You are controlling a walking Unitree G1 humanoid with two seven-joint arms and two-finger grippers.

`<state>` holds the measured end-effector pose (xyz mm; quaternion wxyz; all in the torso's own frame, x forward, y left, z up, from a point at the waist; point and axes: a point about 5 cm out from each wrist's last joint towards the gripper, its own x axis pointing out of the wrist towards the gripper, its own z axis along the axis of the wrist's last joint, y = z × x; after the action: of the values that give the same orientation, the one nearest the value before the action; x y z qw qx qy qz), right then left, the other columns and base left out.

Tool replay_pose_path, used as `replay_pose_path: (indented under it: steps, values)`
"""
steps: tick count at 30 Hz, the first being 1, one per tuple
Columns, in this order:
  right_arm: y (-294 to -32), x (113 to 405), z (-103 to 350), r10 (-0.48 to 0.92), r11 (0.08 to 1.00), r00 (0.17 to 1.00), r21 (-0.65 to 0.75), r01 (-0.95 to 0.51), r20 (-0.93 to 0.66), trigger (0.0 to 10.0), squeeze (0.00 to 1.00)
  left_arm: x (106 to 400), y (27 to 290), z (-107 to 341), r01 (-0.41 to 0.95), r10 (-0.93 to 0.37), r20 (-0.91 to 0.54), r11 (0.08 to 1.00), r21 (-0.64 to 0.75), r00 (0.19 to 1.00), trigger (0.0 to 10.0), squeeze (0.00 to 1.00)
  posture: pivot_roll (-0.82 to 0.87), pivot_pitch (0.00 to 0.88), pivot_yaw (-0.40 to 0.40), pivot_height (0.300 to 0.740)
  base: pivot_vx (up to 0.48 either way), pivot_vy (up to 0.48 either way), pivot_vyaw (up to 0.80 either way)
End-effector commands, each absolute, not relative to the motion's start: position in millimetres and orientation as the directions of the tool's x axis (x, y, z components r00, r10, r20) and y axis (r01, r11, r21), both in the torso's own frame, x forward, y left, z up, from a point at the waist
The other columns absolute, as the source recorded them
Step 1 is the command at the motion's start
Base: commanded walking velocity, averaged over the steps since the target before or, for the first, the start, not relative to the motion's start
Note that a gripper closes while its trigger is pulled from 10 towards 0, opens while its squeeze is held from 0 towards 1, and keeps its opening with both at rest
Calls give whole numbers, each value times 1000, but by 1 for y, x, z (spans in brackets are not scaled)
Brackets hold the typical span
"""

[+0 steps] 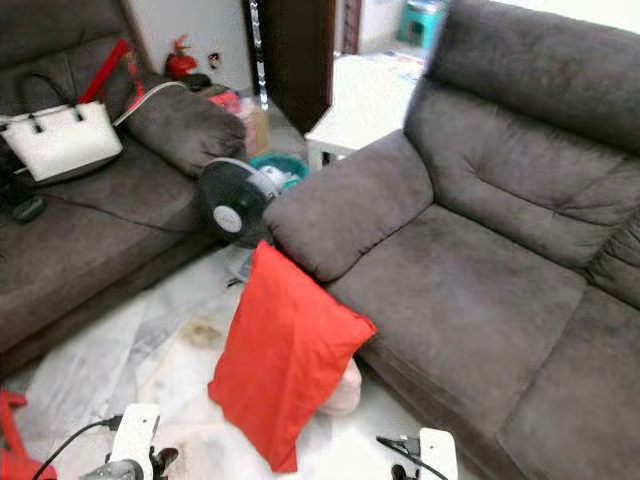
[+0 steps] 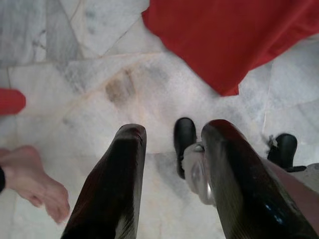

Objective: Move the pillow to the sofa from floor

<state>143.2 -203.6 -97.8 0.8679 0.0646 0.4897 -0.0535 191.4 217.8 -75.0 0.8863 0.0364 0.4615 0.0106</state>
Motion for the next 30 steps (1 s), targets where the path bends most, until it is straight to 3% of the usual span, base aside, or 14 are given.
replay_pose_path:
  steps: [1,21,30]
  values:
    - [-198,148,-97,-12,985,530,80,151,-848,10000,0,185,222,-77,10,61,-830,997,79,555,10000,0,97,7,-31,740,255,0,0]
    - [-200,147,-97,-7,988,526,74,132,-850,10000,0,185,221,-78,10,60,-831,997,78,553,10000,0,93,12,-33,740,269,0,0]
    - [-199,147,-97,-4,986,529,84,143,-848,10000,0,185,221,-78,18,57,-831,997,80,554,10000,0,95,15,-31,740,0,0,749]
